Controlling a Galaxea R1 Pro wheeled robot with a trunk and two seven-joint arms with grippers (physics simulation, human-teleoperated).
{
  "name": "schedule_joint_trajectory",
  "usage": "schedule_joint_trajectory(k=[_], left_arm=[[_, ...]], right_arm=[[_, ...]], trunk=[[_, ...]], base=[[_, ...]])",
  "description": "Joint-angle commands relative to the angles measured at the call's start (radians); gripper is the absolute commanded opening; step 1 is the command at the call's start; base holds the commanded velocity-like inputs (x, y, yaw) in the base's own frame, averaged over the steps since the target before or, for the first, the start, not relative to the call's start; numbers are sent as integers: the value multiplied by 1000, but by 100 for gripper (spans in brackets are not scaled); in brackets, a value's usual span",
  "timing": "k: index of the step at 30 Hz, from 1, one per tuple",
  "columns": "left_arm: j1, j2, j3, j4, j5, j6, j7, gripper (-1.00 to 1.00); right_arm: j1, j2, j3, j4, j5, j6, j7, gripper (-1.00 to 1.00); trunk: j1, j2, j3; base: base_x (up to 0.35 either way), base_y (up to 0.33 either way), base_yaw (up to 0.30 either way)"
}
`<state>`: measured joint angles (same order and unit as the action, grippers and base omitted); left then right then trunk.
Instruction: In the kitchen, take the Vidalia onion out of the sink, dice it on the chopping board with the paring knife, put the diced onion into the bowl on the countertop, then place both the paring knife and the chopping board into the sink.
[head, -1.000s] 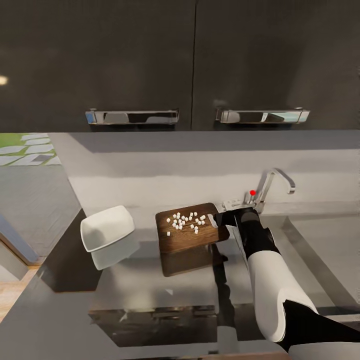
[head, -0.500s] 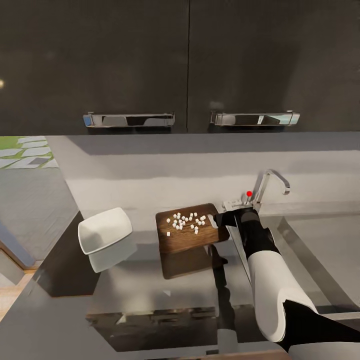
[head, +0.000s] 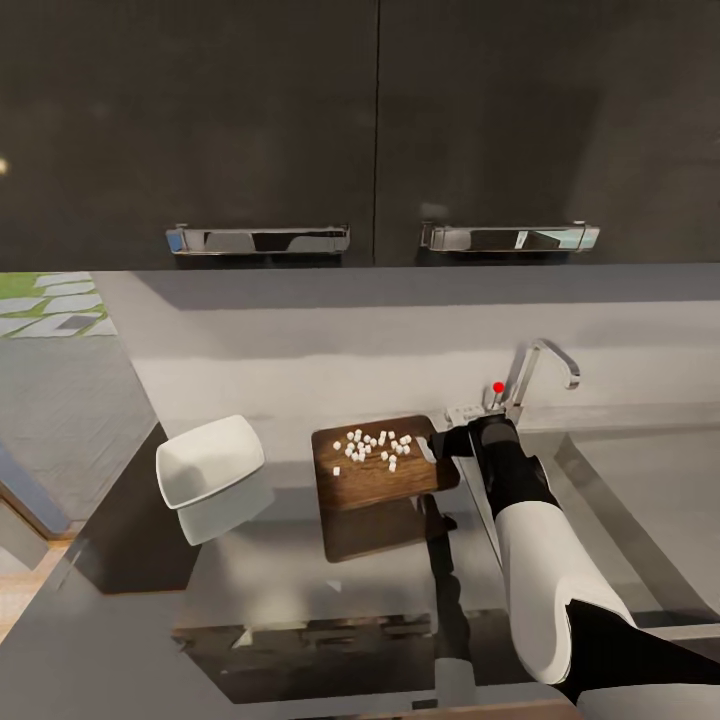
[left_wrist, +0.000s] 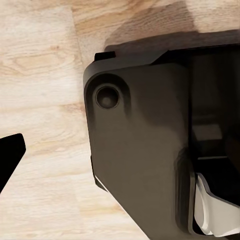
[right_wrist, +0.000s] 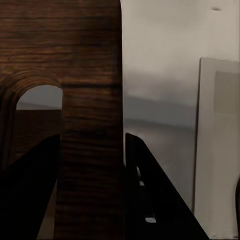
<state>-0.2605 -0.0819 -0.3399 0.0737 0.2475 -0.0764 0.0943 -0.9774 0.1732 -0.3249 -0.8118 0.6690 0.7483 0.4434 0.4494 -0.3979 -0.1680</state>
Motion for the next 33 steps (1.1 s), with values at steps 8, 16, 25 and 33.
schedule_joint_trajectory(k=[8, 16, 25, 33], left_arm=[[-2, -1, -9, 5, 9, -7, 1, 100], [-2, -1, -8, 5, 9, -7, 1, 100], [-2, -1, -9, 5, 9, -7, 1, 100], [-2, -1, -8, 5, 9, -7, 1, 100]], right_arm=[[-1, 1, -4, -2, 9, 22, 9, -100], [-1, 1, -6, -3, 9, 24, 9, -100], [-1, 1, -6, -3, 9, 24, 9, -100], [-1, 1, -6, -3, 10, 25, 9, -100]], trunk=[[1, -2, -2], [1, -2, 7], [1, -2, 21], [1, -2, 34]], base=[[0, 0, 0], [0, 0, 0], [0, 0, 0], [0, 0, 0]])
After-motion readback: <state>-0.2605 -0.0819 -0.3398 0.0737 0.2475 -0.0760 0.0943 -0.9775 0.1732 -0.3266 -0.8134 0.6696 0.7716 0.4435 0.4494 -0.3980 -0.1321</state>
